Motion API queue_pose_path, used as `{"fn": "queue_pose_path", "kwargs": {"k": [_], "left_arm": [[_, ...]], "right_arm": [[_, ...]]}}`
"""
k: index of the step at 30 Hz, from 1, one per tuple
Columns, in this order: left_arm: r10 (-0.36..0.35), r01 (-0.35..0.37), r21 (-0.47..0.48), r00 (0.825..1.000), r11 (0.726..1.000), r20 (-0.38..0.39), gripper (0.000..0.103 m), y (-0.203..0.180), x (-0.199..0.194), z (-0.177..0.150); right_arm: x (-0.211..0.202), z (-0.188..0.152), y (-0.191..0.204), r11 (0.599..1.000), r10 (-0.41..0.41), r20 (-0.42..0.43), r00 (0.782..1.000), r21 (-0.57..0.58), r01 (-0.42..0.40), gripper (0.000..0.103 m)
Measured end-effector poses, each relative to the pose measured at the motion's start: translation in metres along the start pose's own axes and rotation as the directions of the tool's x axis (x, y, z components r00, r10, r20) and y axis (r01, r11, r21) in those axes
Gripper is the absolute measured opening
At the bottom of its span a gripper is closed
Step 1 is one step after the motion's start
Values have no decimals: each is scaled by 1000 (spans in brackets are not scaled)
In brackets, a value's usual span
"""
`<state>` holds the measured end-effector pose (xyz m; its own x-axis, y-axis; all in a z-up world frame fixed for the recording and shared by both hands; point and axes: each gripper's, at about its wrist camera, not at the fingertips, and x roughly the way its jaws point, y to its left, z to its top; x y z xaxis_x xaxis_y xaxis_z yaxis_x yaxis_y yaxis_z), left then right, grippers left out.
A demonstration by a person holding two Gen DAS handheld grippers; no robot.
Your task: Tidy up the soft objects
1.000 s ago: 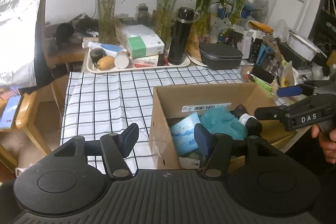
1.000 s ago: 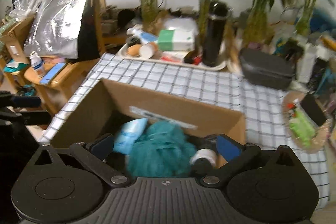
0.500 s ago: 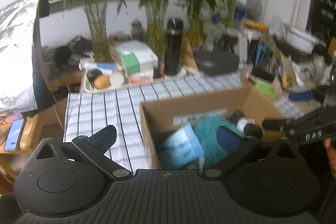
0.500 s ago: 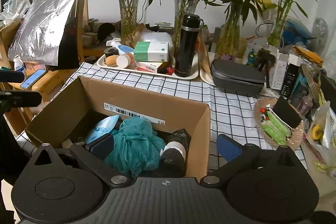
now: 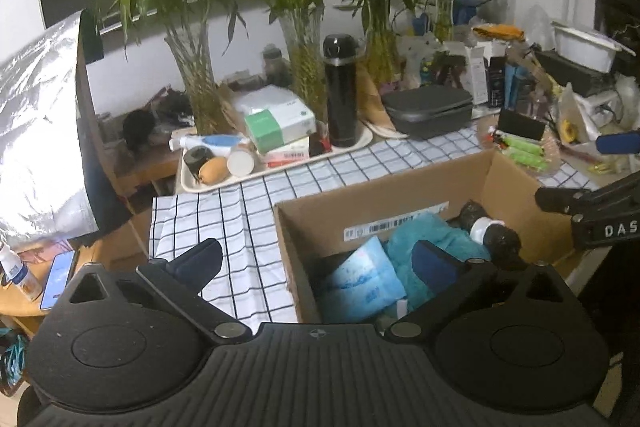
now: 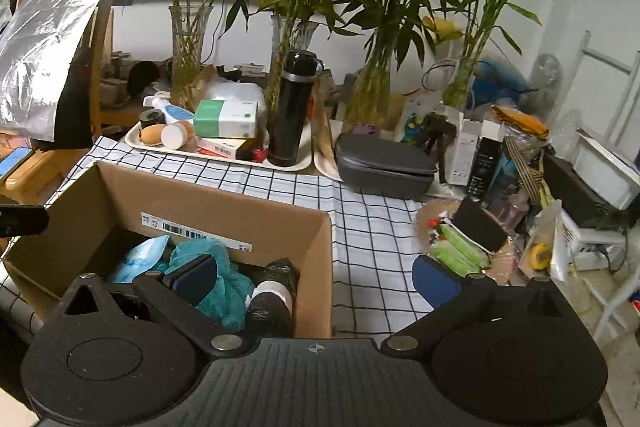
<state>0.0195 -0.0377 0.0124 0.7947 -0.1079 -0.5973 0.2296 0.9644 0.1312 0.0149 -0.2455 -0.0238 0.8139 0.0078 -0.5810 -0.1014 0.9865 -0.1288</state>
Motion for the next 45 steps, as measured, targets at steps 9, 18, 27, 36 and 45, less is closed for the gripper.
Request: {"fn": "queue_pose_path", "kwargs": {"k": [9,18,27,36,45], "left_arm": [[17,-17,-42,1000,999,-12,103,1,-5,4],[42,-52,-84,993,995,-110,103,5,-11,11],[-41,-9,-173,958,985,-283,103,14,-1,3],[-69,3,-175,925,985,-373,103,7,5,-11],[-64,-3,-153,900,988,-432,103,3,11,-24]], "right_arm": [[-6,1,4,999,30,6,1000,10,-30,103],[-9,7,-1,996,76,-103,992,60,-70,103],[-5,0,-6,985,136,-263,955,138,-102,103],[3,-11,1,982,176,-376,910,132,-135,103],[11,-22,6,985,170,-433,885,103,-139,103]]}}
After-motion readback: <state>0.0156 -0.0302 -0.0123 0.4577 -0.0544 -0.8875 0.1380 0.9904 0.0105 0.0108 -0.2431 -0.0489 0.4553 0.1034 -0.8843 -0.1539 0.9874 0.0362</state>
